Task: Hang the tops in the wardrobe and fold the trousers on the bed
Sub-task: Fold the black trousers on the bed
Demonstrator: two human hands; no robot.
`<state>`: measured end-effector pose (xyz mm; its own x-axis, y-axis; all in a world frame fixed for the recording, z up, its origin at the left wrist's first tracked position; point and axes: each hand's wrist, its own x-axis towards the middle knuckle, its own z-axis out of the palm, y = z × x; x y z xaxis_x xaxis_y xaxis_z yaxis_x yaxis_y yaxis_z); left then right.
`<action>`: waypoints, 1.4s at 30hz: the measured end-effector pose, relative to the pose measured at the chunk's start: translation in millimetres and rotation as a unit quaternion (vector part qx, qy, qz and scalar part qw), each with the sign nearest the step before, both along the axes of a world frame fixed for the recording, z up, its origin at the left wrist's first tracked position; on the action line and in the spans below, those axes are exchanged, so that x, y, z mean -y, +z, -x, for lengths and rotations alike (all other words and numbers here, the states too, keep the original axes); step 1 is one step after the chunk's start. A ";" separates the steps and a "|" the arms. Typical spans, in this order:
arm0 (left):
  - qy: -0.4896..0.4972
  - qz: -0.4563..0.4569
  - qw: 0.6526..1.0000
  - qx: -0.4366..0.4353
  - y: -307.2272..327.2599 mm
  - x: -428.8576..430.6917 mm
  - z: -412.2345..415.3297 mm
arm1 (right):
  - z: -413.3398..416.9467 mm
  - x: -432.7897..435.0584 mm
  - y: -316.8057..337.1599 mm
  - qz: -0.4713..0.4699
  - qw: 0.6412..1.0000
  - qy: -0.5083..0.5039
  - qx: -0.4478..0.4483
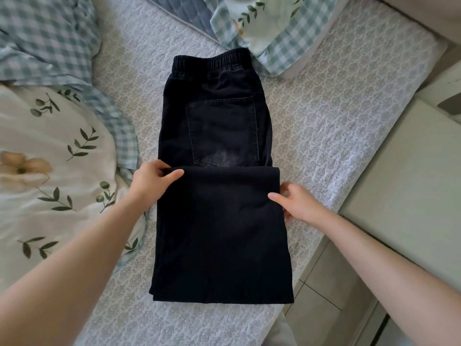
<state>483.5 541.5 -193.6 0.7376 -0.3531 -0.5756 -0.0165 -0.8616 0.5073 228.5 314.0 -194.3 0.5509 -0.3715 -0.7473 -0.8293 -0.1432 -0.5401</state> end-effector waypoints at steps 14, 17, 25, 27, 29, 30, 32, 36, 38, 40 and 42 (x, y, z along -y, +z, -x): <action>-0.712 -0.070 0.608 0.343 -13.5 -70.1 12.3 | 22.6 18.6 -8.2 0.499 0.543 0.637 0.223; -0.719 -0.062 0.578 0.381 -21.8 -60.4 5.5 | 6.2 21.4 -16.6 0.480 0.523 0.667 0.228; -0.742 -0.064 0.557 0.367 -29.7 -53.4 -8.0 | -16.9 22.1 -18.0 0.418 0.561 0.678 0.226; -0.736 -0.051 0.563 0.372 -29.7 -51.7 -6.5 | -18.3 22.9 -15.5 0.416 0.568 0.672 0.229; -0.731 -0.050 0.576 0.362 -27.3 -51.4 -5.0 | -18.3 20.9 -14.6 0.415 0.576 0.668 0.223; -0.730 -0.053 0.583 0.353 -25.1 -51.3 -4.4 | -17.9 19.6 -14.1 0.411 0.583 0.666 0.218; -0.730 -0.062 0.596 0.328 -21.5 -51.1 -4.5 | -17.9 18.2 -10.2 0.398 0.602 0.662 0.204; -0.720 -0.076 0.640 0.256 -14.0 -47.1 -4.2 | -23.2 15.5 6.4 0.363 0.655 0.643 0.160; -0.707 -0.076 0.672 0.208 -5.3 -40.9 -3.8 | -27.2 13.3 15.2 0.338 0.690 0.623 0.150; -0.689 -0.068 0.704 0.162 5.7 -35.8 -3.3 | -28.8 13.3 23.1 0.304 0.723 0.603 0.145; -0.680 -0.070 0.718 0.131 14.1 -38.6 1.6 | -25.2 14.2 31.0 0.279 0.740 0.598 0.133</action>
